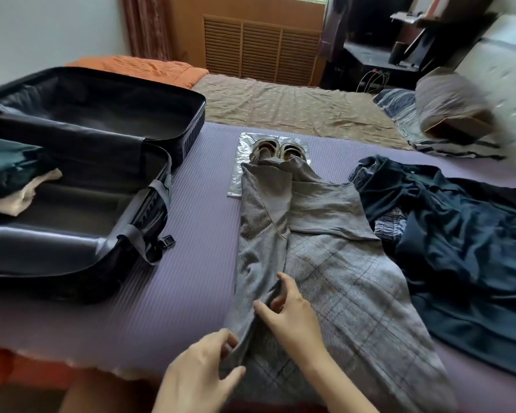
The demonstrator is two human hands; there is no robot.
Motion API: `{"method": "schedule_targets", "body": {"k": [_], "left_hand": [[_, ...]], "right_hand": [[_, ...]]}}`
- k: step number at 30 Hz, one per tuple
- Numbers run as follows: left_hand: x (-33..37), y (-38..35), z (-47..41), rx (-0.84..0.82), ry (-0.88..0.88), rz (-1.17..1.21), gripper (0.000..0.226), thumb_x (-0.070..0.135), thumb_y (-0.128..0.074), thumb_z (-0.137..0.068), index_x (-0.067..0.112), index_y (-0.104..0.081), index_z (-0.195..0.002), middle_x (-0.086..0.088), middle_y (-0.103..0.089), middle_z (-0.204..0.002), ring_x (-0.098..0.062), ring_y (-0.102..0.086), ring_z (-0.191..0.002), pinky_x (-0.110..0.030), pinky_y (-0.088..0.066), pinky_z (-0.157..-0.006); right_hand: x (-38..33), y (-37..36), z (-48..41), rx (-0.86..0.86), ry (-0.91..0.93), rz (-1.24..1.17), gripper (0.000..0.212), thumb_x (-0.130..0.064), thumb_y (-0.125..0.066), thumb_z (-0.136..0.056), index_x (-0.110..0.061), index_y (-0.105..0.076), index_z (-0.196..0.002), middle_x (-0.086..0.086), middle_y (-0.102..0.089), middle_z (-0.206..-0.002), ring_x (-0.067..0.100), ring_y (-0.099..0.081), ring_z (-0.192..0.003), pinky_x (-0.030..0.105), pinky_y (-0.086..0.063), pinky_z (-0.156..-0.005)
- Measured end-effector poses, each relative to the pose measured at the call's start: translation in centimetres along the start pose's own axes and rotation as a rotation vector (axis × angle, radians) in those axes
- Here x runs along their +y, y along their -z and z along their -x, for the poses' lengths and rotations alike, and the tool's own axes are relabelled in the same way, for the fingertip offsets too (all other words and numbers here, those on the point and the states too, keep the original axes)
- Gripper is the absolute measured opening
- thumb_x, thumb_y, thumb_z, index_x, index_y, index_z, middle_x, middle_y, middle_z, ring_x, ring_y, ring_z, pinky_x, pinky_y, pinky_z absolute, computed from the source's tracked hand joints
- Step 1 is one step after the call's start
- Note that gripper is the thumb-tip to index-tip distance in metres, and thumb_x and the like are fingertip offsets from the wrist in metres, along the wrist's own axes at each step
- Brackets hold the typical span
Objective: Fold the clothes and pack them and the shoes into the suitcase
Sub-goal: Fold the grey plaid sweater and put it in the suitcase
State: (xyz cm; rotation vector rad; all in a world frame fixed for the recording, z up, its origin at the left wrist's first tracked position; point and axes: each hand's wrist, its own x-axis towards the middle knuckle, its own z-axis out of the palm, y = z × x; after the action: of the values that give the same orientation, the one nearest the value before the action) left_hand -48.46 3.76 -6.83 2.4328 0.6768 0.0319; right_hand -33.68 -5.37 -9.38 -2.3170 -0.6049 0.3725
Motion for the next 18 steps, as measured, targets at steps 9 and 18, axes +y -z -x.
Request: {"method": "schedule_targets", "body": {"k": [9, 18], "left_hand": [[4.3, -5.4, 2.5, 0.042, -0.176, 0.137, 0.049, 0.052, -0.037, -0.073, 0.041, -0.034, -0.121, 0.013, -0.05, -0.114, -0.006, -0.051, -0.107, -0.018, -0.042, -0.083], [-0.6, -8.8, 4.8, 0.175, -0.039, 0.322, 0.031, 0.058, -0.046, -0.073, 0.049, -0.05, -0.102, 0.021, -0.056, -0.1, 0.007, -0.057, -0.085, -0.009, -0.042, -0.076]], "right_hand": [[1.5, 3.1, 3.0, 0.109, 0.018, -0.27, 0.059, -0.013, -0.077, -0.076, -0.025, -0.048, -0.126, -0.008, -0.063, -0.091, 0.002, -0.06, -0.075, 0.017, -0.048, -0.074], [5.7, 2.2, 7.2, 0.111, 0.049, -0.071, 0.065, -0.012, -0.073, -0.079, -0.023, -0.044, -0.136, -0.01, -0.058, -0.089, 0.007, -0.056, -0.072, 0.017, -0.042, -0.076]]}}
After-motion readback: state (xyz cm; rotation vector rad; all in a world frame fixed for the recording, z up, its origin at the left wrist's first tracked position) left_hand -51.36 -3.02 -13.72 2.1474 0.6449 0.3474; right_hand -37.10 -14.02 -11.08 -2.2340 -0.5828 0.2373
